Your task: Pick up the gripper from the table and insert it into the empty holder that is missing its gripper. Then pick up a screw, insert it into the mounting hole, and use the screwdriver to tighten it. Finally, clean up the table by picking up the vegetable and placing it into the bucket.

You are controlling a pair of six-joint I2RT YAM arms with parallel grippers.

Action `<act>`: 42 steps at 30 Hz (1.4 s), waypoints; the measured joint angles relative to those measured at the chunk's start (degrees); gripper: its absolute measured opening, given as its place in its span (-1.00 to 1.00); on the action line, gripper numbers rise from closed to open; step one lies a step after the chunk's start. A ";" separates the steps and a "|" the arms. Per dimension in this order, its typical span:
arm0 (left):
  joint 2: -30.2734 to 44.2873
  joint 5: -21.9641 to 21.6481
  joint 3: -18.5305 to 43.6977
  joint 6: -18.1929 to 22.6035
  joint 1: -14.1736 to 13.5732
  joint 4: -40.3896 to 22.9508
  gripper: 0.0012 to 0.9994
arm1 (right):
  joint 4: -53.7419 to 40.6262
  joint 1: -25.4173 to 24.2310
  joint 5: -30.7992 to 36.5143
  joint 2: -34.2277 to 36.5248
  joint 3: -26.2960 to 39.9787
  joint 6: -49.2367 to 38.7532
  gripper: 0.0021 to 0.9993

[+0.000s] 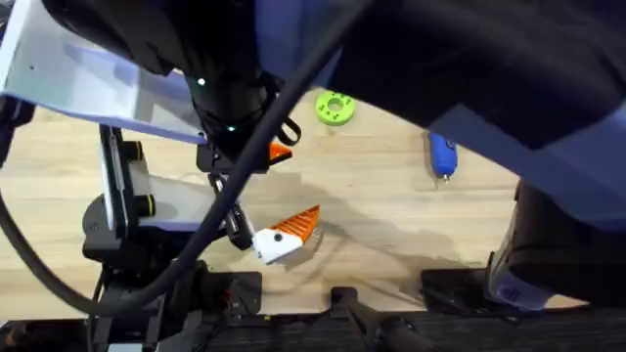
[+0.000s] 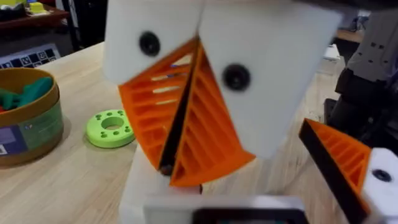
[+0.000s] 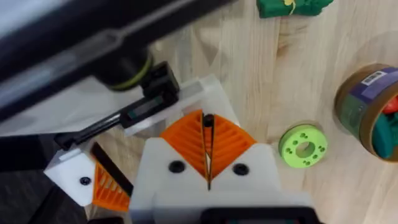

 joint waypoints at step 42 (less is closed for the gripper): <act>-0.07 0.44 0.00 0.59 0.00 -0.04 0.97 | -0.64 -4.97 0.17 -9.39 0.09 12.85 0.99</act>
